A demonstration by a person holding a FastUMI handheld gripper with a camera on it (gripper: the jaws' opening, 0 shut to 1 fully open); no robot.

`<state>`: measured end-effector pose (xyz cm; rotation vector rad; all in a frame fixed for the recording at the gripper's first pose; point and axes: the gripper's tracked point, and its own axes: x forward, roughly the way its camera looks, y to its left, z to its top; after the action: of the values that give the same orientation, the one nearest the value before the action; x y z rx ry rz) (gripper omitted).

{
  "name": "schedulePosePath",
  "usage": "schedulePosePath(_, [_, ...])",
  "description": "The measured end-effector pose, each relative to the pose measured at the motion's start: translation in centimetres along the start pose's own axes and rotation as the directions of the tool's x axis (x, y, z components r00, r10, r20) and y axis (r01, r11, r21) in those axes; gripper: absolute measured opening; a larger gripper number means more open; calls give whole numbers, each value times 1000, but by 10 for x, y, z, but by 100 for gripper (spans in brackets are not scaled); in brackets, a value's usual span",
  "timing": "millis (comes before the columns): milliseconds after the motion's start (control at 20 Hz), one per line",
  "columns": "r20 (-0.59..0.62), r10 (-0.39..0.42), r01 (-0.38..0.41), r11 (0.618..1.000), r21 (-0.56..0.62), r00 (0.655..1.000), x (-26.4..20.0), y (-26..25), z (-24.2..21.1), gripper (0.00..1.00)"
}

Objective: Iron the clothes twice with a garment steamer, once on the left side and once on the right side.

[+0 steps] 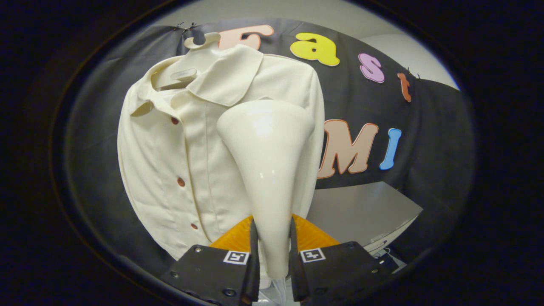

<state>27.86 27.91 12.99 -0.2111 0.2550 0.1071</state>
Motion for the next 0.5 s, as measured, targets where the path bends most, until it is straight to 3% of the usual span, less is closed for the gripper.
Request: schedulePosePath(500, [42, -39, 39, 999, 5, 998, 15, 0, -19, 30])
